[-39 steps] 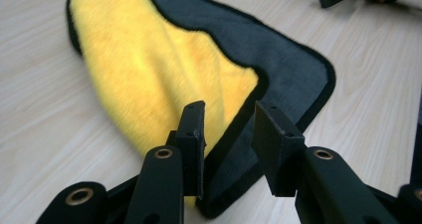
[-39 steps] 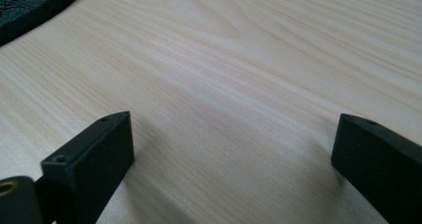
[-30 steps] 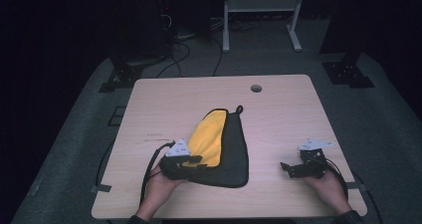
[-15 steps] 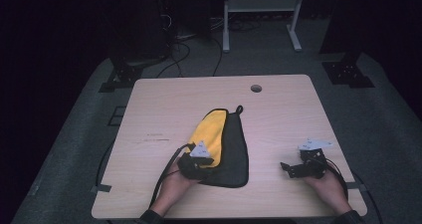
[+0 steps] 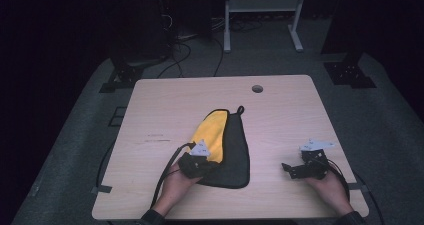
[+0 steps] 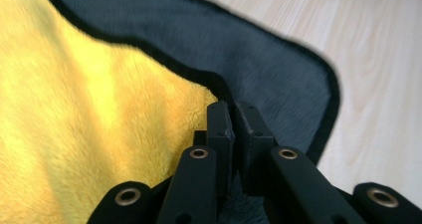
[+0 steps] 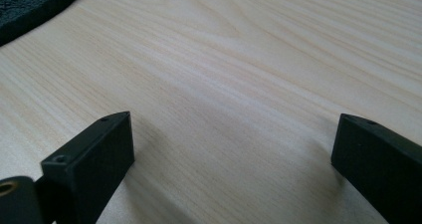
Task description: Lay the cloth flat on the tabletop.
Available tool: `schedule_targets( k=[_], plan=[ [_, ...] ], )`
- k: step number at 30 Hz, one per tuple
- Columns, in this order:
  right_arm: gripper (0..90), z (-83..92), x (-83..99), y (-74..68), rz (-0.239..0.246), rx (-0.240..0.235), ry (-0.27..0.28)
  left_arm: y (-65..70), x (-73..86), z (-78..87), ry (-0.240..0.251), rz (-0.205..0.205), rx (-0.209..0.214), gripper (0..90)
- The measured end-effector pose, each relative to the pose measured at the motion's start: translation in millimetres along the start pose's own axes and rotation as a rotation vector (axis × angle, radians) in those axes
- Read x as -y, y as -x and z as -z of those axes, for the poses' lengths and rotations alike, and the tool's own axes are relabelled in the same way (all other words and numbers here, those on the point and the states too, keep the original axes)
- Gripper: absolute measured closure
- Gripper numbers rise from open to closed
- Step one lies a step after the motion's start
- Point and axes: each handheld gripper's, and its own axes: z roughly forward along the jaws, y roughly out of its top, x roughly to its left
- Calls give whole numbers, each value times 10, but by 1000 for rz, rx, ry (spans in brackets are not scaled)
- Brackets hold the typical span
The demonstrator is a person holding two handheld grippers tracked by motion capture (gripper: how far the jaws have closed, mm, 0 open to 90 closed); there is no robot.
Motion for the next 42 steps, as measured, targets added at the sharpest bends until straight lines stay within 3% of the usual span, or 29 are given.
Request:
schedule_targets(
  k=[7,14,21,26,29,33,34,36,40,42],
  plan=[
    [23,0,0,1,1,0,-1,-32,-80,239,94,8,-30,857],
    [23,0,0,1,1,0,0,-217,-17,592,185,64,-101,857],
    [23,0,0,1,1,0,0,-470,280,967,227,159,-199,857],
    [35,6,-3,3,4,0,-7,-576,552,1133,212,238,-251,857],
    [122,38,-41,-15,16,-8,-29,-608,680,1185,190,265,-278,857],
    [163,86,-120,-141,50,-97,9,-611,781,1228,175,285,-285,857],
    [197,107,-168,-234,76,-144,34,-608,791,1236,177,289,-286,857],
    [219,112,-222,-362,115,-191,59,-609,816,1266,174,289,-296,857],
    [253,31,-324,-672,207,-316,56,-611,869,1315,178,302,-309,857],
    [277,-20,-364,-782,241,-350,52,-611,894,1337,181,310,-312,856]
  ],
)
